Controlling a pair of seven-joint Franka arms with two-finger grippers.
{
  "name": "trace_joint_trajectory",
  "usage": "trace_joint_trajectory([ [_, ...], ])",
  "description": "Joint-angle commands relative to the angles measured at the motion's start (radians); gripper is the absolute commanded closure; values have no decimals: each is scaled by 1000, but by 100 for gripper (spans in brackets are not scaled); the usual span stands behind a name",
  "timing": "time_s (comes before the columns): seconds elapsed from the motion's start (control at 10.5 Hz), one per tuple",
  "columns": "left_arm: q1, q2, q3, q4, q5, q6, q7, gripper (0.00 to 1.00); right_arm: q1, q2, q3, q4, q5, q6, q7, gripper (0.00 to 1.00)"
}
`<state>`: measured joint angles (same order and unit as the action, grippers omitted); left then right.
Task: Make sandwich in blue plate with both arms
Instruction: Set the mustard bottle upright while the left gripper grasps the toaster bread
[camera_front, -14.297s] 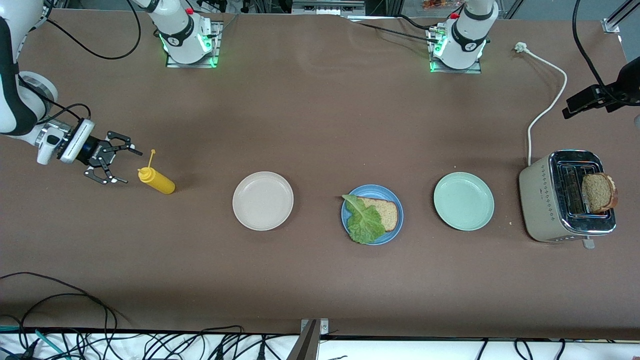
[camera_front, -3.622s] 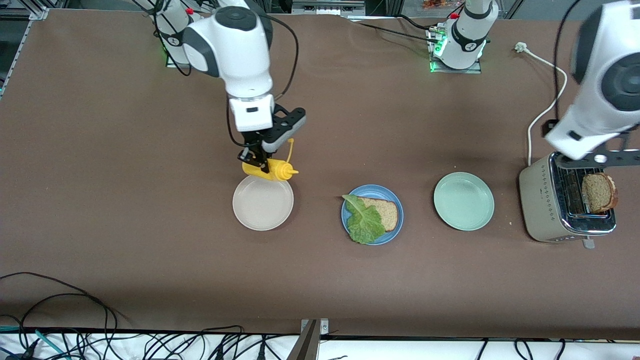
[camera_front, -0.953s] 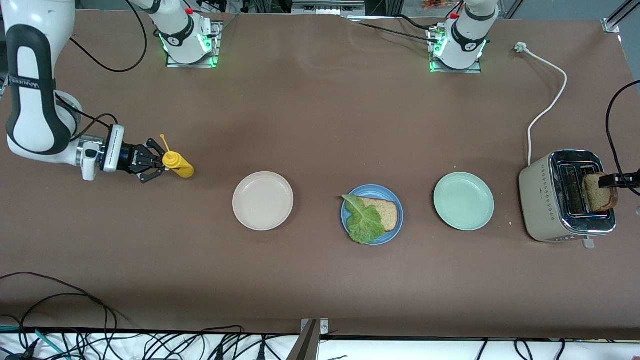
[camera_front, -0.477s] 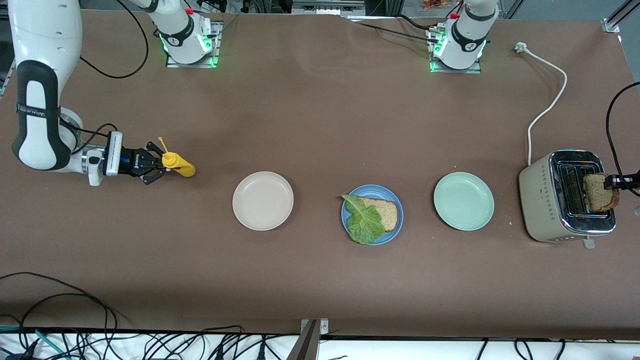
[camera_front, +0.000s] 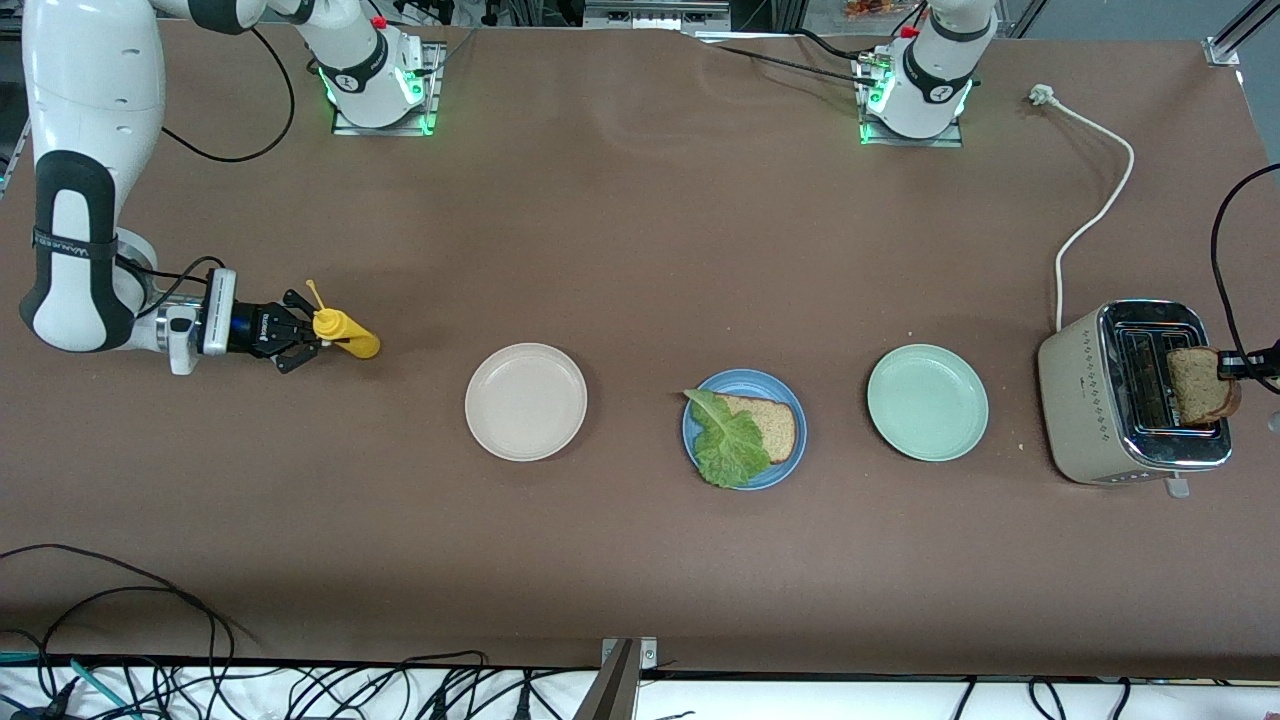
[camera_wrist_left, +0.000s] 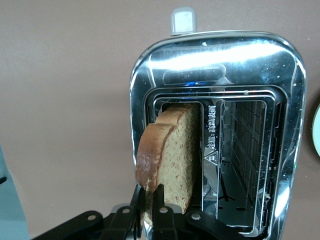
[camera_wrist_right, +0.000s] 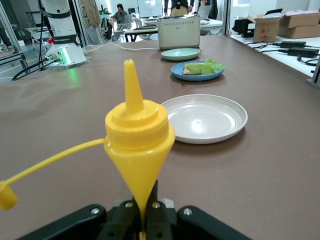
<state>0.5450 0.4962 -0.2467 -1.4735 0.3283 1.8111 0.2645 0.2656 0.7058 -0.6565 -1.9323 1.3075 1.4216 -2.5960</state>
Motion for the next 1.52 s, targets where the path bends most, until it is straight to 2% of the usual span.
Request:
trace_joint_trajectory([
  [0.0,6,15,-2,32,-20,-2,33,100,-19,78,-8,41,51,-58,-68,100],
  [0.48,1,-39,-14,62,-28,-65,44,100,-23,106,-6,41,76,-61,-95,100],
  [0.76,0,-108,-16,64,-77,-106,102,100,-23,107,-6,41,78,-59,-84,25],
  [0.86,-3,-126,-20,67,-81,-143,102,100,-23,107,-6,39,78,-58,-78,9],
  [0.95,-5,-146,-35,85,-94,-172,102,100,-23,107,-6,41,76,-59,-67,3],
  [1.24,-5,-166,-78,152,-107,-275,102,100,-23,106,-32,58,65,-88,-33,3],
  [1.43,-5,-166,-79,186,-207,-323,98,100,-25,106,-77,58,36,-121,-16,0],
])
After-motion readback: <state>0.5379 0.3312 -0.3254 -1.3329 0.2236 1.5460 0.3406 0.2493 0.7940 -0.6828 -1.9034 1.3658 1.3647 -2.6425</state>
